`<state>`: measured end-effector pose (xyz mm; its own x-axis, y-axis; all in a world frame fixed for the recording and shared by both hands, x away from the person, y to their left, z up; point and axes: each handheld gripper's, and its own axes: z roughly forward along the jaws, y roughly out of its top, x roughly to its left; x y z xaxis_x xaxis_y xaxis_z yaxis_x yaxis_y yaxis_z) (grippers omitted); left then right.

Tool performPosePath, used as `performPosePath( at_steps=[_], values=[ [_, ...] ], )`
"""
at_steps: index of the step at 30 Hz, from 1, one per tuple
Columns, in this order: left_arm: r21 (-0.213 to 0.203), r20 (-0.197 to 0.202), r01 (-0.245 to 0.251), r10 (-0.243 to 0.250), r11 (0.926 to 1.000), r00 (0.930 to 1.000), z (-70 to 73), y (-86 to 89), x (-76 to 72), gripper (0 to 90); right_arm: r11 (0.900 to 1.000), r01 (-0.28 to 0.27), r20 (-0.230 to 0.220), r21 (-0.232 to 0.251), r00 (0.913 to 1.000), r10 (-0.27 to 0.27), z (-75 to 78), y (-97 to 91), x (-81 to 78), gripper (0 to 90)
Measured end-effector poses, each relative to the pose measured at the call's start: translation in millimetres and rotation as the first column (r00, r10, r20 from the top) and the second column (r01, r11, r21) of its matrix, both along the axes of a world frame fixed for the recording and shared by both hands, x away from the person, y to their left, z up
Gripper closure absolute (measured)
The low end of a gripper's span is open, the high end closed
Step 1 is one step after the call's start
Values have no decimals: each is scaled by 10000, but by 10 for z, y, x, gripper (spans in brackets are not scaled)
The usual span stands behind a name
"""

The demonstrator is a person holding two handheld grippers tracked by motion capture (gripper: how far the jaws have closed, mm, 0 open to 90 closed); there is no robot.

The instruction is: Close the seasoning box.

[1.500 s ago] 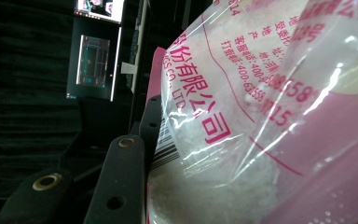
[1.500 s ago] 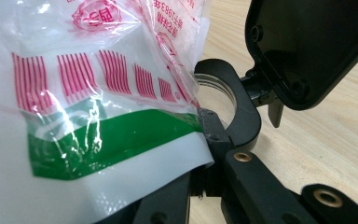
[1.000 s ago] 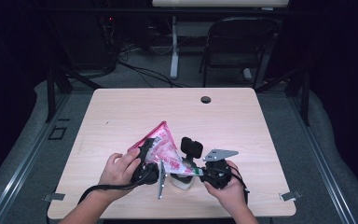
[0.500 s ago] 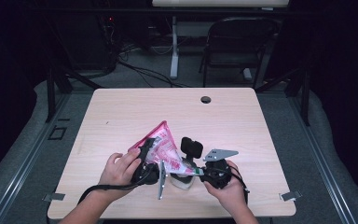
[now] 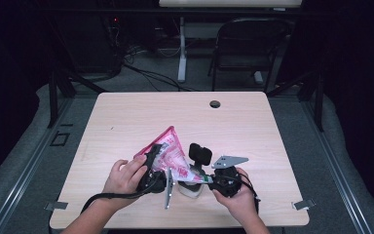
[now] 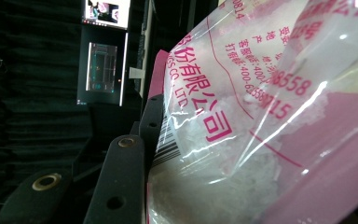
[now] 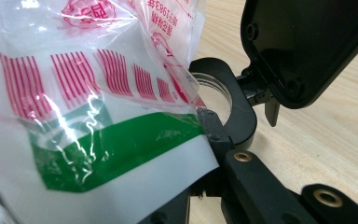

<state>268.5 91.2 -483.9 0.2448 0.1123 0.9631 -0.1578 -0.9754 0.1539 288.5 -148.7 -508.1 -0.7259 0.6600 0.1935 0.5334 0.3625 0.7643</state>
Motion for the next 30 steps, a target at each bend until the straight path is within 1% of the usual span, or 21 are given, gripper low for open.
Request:
performPosePath(
  at_steps=[2,6,7,14,21,29,30],
  values=[
    [96,85,24,-25,10000,10000,10,-3,-1,657,10000,10,6,-3,10000,-10,-1,3,-1,900],
    [80,37,-12,12,10000,10000,18,-7,-11,657,10000,3,-3,-18,10000,-3,-2,5,2,900],
    [116,96,19,-20,9999,10000,24,-8,-11,657,10000,7,0,-9,10000,-7,-2,5,2,900],
    [119,162,36,-38,9999,9999,28,-11,-15,657,10000,-1,-5,-8,10000,1,-5,8,5,900],
    [134,203,46,-49,9999,9998,36,-17,-20,657,10000,17,10,-20,10000,-17,-7,11,7,900],
    [100,151,21,-23,9999,9999,46,-20,-27,657,10000,15,16,-14,10000,-15,-9,14,8,900],
    [131,208,51,-54,9999,9998,51,-22,-27,658,10000,10,12,-30,10000,-10,-9,14,8,900]
  ],
)
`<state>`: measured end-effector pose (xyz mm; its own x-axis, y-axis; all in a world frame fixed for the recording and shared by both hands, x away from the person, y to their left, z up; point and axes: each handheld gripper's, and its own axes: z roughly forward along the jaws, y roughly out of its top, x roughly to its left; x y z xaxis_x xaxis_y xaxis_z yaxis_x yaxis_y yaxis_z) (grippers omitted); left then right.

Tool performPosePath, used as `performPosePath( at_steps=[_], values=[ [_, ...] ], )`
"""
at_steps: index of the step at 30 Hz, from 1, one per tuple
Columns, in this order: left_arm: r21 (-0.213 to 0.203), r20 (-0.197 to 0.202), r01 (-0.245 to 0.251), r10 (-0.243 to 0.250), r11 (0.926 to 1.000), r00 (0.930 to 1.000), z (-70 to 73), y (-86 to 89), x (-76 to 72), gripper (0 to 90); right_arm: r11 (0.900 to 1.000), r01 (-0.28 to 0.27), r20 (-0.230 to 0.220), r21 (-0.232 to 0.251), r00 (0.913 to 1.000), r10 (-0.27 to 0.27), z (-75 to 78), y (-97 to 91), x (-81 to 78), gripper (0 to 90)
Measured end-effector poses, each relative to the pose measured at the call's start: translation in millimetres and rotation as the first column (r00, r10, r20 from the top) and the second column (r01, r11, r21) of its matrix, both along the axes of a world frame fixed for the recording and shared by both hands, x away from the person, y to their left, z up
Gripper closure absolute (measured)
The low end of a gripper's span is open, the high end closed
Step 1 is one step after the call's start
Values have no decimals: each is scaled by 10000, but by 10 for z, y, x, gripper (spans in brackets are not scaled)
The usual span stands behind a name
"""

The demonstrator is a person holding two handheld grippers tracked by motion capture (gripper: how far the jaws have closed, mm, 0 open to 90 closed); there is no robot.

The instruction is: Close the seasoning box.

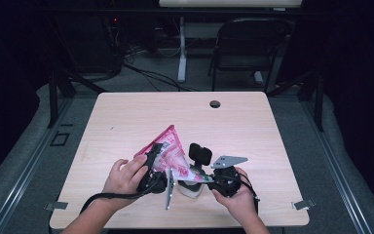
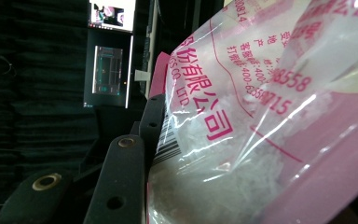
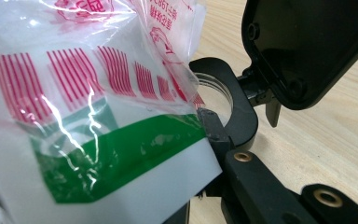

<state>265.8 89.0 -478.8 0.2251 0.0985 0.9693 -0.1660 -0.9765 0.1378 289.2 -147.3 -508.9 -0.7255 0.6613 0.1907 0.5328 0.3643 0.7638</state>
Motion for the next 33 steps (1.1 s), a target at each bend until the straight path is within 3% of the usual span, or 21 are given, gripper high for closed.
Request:
performPosePath(
  at_steps=[33],
  values=[
    [-36,130,113,-112,9999,9999,31,-20,0,658,10000,17,-1,-9,10000,-17,6,-10,-4,900]
  ],
)
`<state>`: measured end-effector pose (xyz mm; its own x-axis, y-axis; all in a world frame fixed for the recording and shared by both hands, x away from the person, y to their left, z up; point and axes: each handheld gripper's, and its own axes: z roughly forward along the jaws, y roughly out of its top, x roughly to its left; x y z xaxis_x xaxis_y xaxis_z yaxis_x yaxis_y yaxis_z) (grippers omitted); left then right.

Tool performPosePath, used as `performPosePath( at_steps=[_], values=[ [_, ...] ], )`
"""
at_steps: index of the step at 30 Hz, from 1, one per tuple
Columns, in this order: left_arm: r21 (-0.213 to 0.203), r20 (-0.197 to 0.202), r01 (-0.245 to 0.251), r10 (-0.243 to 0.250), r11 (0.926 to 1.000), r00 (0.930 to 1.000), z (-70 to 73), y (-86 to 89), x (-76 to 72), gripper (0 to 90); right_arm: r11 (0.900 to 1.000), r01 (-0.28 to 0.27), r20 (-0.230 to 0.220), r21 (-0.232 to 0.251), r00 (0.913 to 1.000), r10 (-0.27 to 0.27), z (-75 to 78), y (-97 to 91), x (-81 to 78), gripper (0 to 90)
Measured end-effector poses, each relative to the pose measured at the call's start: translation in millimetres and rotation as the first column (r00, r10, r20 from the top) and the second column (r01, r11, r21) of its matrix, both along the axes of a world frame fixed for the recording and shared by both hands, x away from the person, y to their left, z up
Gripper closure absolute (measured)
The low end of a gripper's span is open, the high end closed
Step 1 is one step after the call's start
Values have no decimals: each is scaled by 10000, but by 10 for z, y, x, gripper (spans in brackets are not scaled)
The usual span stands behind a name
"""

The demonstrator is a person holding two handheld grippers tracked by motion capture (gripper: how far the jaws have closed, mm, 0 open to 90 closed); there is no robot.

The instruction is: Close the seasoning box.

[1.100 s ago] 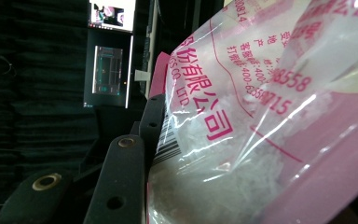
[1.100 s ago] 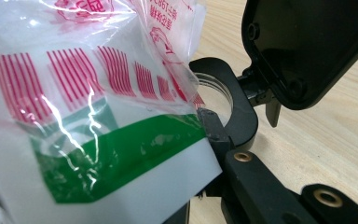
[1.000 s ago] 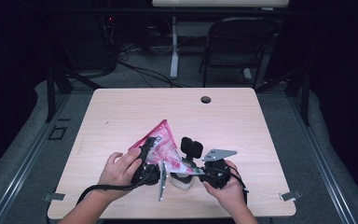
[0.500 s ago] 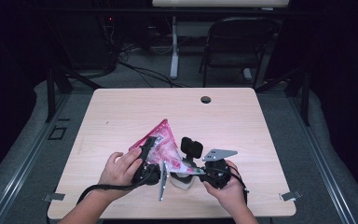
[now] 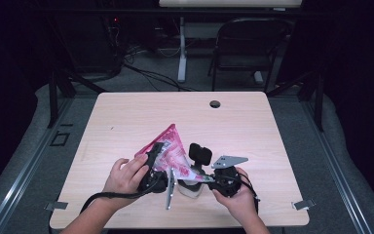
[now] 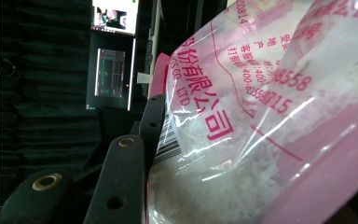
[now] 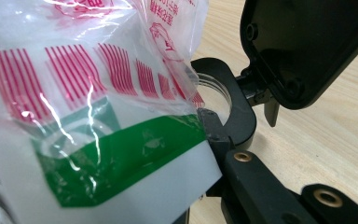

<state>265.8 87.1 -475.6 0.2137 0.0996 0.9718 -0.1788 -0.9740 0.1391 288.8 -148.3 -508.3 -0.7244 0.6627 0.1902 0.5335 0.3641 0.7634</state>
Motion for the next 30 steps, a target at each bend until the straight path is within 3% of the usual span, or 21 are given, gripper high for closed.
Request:
performPosePath(
  at_steps=[30],
  values=[
    [21,98,76,-77,10000,9999,40,-21,-8,657,10000,7,-5,44,10000,-7,2,-4,0,900]
  ],
)
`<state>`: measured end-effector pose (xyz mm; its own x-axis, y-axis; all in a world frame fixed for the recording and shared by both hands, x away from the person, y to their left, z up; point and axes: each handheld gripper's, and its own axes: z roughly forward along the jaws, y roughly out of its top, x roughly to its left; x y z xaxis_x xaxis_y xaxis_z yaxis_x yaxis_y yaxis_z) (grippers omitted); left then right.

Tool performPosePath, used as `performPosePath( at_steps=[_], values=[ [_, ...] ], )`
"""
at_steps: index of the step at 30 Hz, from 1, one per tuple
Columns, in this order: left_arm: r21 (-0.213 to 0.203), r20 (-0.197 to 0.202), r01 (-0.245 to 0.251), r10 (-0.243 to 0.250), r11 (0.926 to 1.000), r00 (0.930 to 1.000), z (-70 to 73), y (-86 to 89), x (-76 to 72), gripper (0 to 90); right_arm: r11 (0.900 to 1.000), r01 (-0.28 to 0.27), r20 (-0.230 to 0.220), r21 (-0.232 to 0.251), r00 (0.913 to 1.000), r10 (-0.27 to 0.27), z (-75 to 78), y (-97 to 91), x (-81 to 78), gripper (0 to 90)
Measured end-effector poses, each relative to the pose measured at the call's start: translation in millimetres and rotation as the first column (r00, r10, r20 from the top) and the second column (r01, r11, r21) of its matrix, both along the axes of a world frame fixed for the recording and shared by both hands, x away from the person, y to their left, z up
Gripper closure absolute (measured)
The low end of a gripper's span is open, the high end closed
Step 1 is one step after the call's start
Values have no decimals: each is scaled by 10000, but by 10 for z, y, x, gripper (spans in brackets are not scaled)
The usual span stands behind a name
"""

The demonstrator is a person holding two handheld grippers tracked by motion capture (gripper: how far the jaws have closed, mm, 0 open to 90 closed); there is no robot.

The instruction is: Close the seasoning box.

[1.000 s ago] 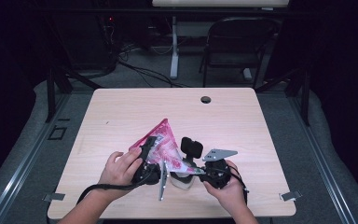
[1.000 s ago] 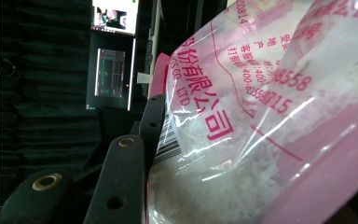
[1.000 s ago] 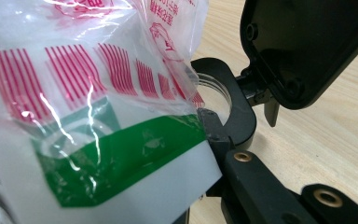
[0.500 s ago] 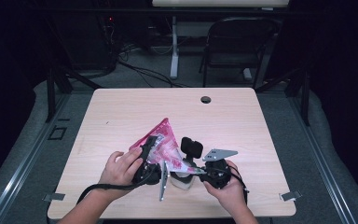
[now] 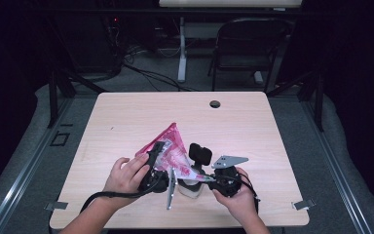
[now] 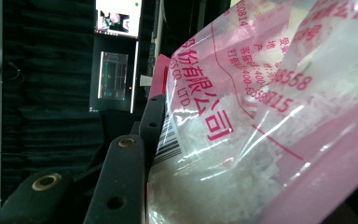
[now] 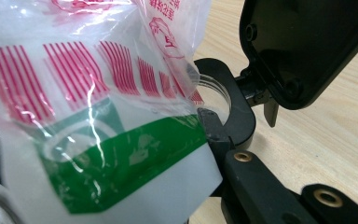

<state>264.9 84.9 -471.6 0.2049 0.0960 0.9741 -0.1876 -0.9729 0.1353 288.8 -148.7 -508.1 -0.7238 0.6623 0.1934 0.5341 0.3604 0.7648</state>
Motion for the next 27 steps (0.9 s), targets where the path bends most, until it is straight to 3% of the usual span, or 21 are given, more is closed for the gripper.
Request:
performPosePath(
  at_steps=[27],
  values=[
    [-49,96,89,-89,9999,9999,14,-12,-6,657,9999,67,28,81,10000,-67,-1,1,-3,900]
  ],
)
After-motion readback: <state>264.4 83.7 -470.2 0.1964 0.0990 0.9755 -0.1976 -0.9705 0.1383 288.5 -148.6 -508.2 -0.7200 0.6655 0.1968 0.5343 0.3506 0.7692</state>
